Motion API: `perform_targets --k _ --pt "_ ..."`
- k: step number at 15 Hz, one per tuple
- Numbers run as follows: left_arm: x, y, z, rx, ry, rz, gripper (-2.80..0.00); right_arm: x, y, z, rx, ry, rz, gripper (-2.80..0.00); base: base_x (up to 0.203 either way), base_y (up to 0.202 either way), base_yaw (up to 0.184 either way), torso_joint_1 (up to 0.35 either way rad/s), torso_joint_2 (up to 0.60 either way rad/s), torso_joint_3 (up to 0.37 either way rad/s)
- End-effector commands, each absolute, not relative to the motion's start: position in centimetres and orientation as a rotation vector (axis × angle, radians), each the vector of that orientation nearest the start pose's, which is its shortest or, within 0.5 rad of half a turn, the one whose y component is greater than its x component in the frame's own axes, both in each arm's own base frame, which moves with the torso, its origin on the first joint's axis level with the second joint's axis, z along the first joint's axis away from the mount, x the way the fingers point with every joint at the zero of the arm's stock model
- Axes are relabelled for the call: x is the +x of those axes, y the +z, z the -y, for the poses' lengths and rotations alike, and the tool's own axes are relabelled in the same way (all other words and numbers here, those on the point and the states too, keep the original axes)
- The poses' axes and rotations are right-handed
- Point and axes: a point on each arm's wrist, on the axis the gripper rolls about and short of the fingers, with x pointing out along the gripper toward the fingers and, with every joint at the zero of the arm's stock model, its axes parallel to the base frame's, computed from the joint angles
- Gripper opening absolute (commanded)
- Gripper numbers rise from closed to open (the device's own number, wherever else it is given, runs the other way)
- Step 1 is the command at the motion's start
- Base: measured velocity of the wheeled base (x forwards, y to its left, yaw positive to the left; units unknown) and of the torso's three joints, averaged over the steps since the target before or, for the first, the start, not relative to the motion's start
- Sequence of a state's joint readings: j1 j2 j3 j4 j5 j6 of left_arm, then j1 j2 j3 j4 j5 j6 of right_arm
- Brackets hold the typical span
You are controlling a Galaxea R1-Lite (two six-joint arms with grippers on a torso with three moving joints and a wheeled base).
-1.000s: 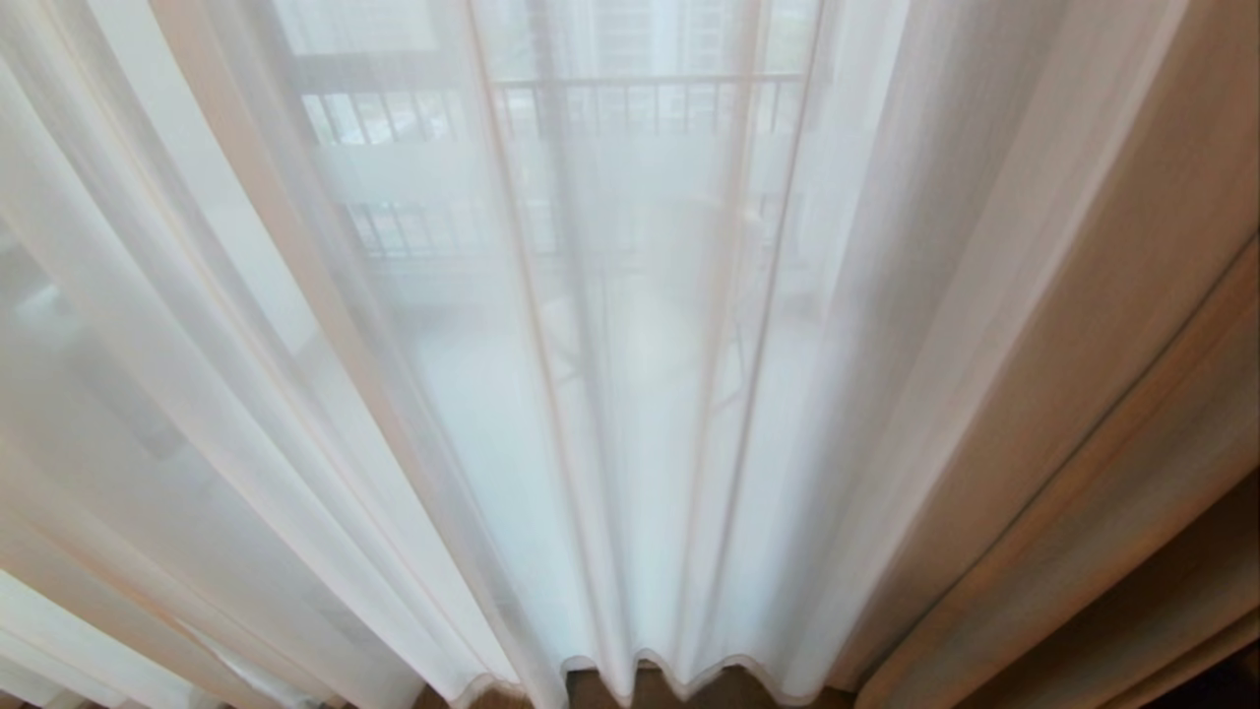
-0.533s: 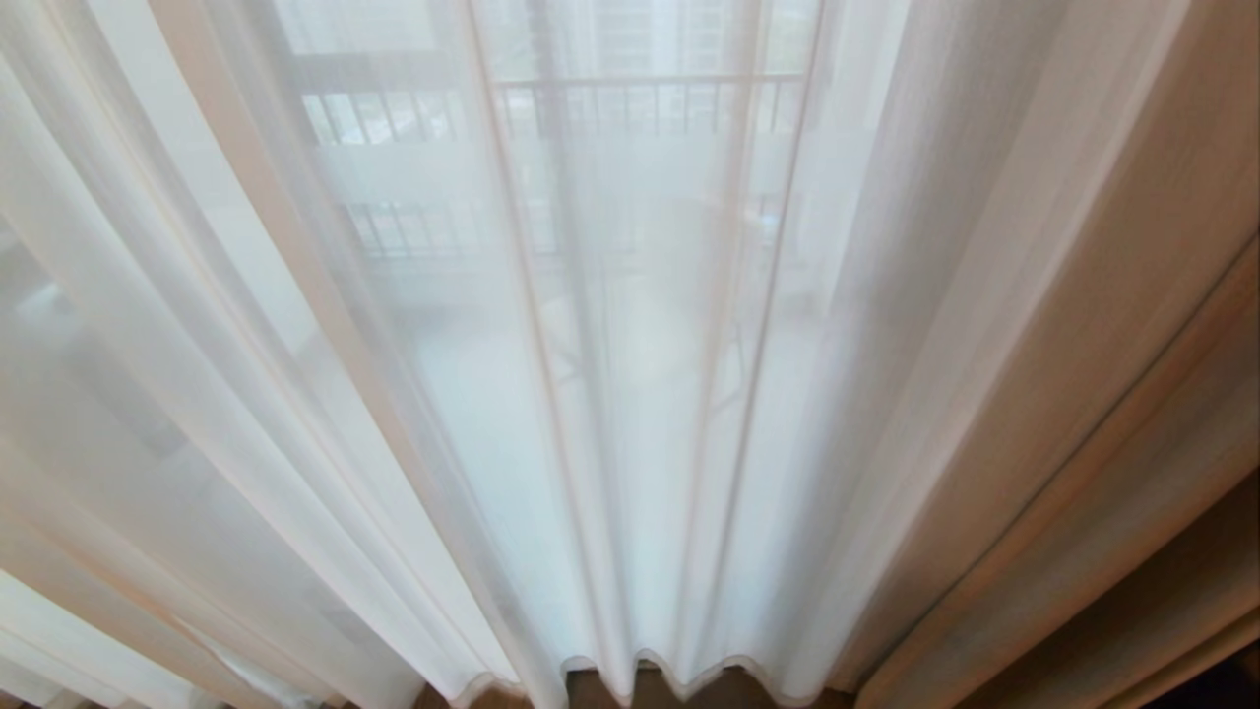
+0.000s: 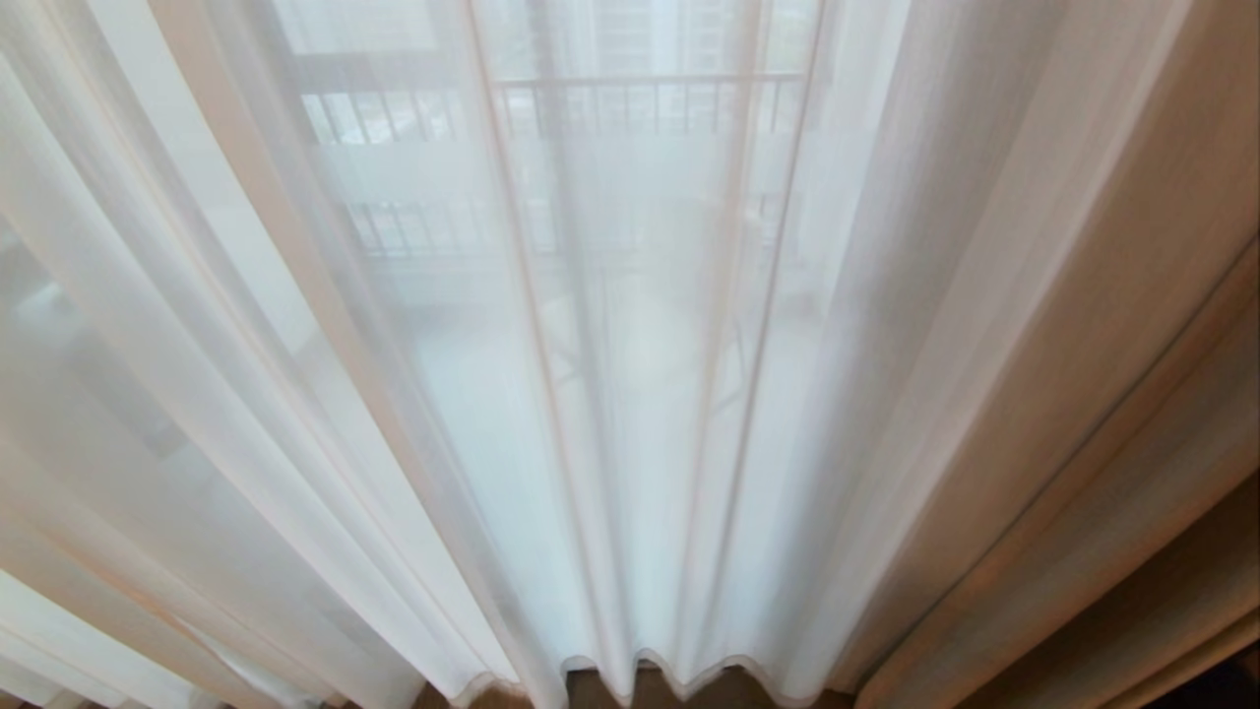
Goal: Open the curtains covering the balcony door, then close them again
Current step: Close the outer curtains on both sides
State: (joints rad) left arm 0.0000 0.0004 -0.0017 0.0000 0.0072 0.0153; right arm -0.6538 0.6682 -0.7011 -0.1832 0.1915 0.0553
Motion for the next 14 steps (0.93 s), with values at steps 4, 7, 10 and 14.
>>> perform_targets --k 4,7,10,14 --pt "-2.3 7.6 0.0 0.015 0.008 0.001 -2.8 8.5 30.6 6.0 -0.019 -0.456 0.169 0.0 0.0 0.0 0.0 0.0 0.0 0.0" --pt "-2.3 7.6 0.0 0.015 0.008 0.001 -2.8 11.5 31.4 8.3 -0.029 -0.458 0.186 0.0 0.0 0.0 0.0 0.0 0.0 0.0" --pt "-2.3 7.6 0.0 0.015 0.008 0.001 -2.8 14.4 31.7 10.5 -0.022 -0.456 0.176 0.0 0.0 0.0 0.0 0.0 0.0 0.0" --pt "-2.3 7.6 0.0 0.015 0.008 0.001 -2.8 17.8 32.1 12.7 -0.008 -0.437 0.156 0.0 0.0 0.0 0.0 0.0 0.0 0.0"
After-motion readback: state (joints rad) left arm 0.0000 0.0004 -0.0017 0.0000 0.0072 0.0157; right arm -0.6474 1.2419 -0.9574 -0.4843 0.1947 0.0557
